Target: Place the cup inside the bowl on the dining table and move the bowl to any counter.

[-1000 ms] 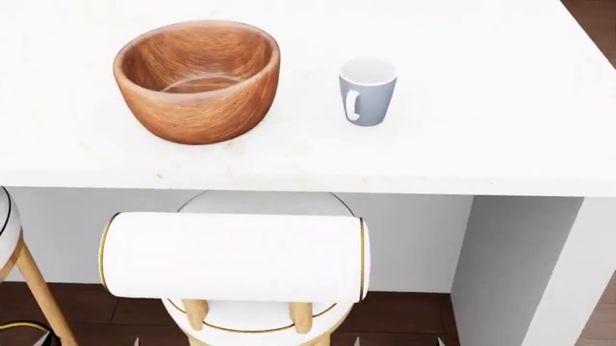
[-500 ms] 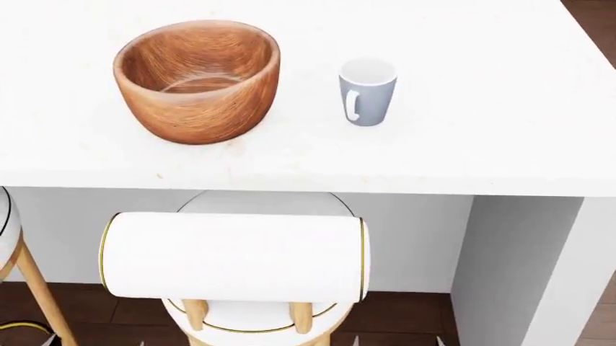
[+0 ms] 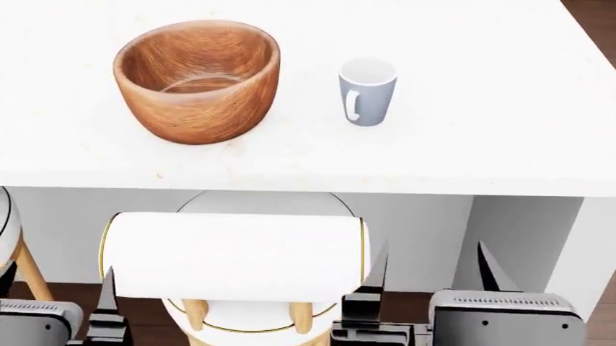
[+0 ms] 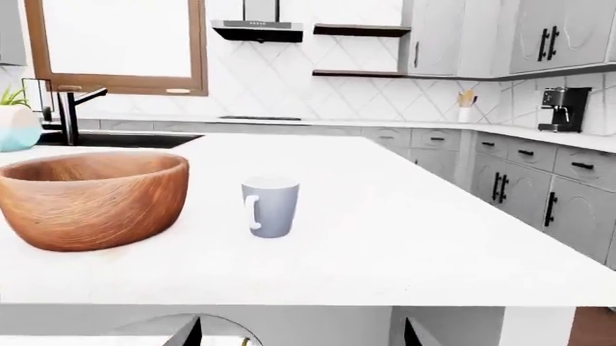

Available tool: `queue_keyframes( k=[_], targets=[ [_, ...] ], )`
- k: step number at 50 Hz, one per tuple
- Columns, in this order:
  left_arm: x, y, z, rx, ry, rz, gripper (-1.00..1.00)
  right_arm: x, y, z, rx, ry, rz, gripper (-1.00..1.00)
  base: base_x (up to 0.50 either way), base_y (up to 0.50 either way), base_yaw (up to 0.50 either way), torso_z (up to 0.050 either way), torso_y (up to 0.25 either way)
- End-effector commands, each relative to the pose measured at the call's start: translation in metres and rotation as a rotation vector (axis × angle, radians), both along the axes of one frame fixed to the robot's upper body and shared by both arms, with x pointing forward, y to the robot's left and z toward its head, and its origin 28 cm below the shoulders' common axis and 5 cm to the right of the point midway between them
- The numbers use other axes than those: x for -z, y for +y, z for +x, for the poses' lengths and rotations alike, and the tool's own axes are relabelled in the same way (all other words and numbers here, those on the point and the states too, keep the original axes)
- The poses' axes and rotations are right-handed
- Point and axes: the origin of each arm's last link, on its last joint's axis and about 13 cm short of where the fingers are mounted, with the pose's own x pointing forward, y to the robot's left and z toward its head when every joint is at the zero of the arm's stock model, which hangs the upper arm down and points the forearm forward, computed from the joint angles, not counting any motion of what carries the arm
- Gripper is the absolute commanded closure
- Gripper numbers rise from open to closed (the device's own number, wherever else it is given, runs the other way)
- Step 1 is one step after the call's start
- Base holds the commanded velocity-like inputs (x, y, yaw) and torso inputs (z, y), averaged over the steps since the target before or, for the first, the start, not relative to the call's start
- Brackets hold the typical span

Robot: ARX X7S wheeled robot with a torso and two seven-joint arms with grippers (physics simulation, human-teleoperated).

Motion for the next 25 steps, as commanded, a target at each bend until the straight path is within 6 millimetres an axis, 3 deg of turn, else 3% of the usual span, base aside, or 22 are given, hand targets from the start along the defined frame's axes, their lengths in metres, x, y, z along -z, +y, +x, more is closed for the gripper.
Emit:
queue_keyframes(
  k=[1, 6, 11, 25],
  targets=[
    [-0.048, 0.004, 0.003, -0.005, -0.065, 0.035, -1.00, -0.051, -0.016, -0.003, 0.057, -0.086, -0.037, -1.00, 0.00, 0.00, 0.00, 0.000, 0.000],
    [-0.054, 0.008, 0.016, -0.006, -0.044, 0.078, -1.00, -0.062, -0.019, 0.002, 0.059, -0.079, -0.069, -1.00, 0.00, 0.00, 0.00, 0.000, 0.000],
    [-0.049, 0.013, 0.016, 0.008, -0.015, 0.071, -1.00, -0.056, -0.020, 0.002, 0.071, -0.070, -0.091, -1.00, 0.00, 0.03, 0.00, 0.000, 0.000],
    [-0.043, 0.013, 0.013, 0.013, -0.011, 0.065, -1.00, -0.046, -0.024, -0.001, 0.076, -0.059, -0.077, -1.00, 0.17, 0.40, 0.00, 0.000, 0.000]
  ],
)
